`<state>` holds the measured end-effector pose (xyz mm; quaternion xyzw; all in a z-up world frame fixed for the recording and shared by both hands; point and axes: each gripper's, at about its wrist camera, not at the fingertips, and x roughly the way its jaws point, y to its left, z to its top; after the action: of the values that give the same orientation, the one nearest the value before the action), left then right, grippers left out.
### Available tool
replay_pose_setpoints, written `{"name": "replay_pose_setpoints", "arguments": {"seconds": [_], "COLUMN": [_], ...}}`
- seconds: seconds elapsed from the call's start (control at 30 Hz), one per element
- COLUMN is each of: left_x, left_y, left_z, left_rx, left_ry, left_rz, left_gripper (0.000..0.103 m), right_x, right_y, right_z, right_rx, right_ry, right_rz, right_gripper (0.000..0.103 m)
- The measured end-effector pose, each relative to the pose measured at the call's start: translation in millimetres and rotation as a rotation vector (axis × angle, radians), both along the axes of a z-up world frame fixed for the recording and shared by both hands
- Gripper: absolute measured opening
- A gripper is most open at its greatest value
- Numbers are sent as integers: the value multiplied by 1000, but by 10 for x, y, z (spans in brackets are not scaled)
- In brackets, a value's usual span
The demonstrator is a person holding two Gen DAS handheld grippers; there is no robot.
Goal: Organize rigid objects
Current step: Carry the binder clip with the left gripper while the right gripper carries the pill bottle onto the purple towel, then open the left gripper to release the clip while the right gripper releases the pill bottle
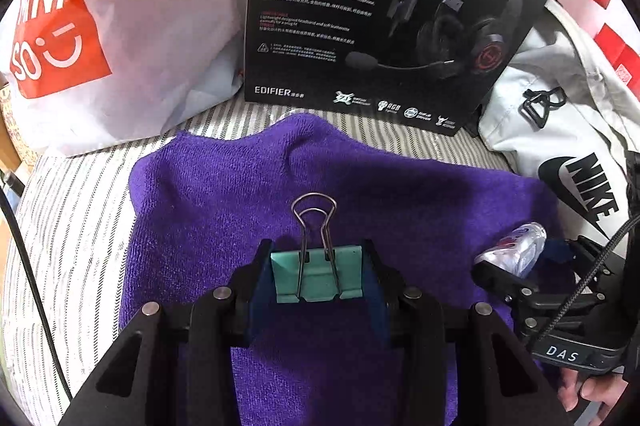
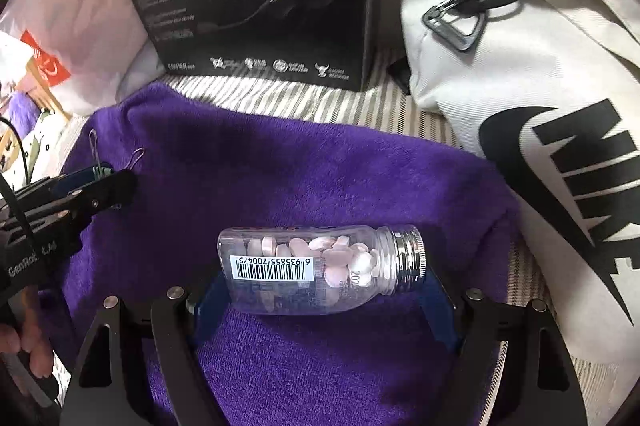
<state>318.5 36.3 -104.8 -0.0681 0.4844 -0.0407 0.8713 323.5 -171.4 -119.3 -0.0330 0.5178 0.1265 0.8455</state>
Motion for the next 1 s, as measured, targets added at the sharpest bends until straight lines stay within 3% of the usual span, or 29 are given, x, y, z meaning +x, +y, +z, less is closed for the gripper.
{"name": "replay_pose_setpoints", "arguments": {"seconds": [0.3,0.4,0.43,0.57,0.77,0.9,1.0], "left_x": [22,-5,-18,-127,-479,-833,-1172], "left_y": [-117,-170,-180,-172,34,78,129], "left_z": [-44,-69,-81,-114,72,277,405], "left_rx": [66,90,106,176,69,86,58], "left_ry": [29,41,49,67,35,-15,-42], "left_rz": [-22,-38,-36,-14,29,45,35], "left_gripper": [42,58,67,72,72,72,72], "right_x": [45,56,56,-22,-380,-710,-1052], "right_y": [121,147,146,62,-129,-288,-418], "right_z": [-31,-52,-51,-23,147,354,492], "right_rx": [-45,-52,-53,-54,-21,19,55], "right_ry": [15,26,29,51,17,-22,-41], "right_rz": [34,66,70,60,31,-10,-51], "right_gripper": [83,84,84,84,84,84,84]}}
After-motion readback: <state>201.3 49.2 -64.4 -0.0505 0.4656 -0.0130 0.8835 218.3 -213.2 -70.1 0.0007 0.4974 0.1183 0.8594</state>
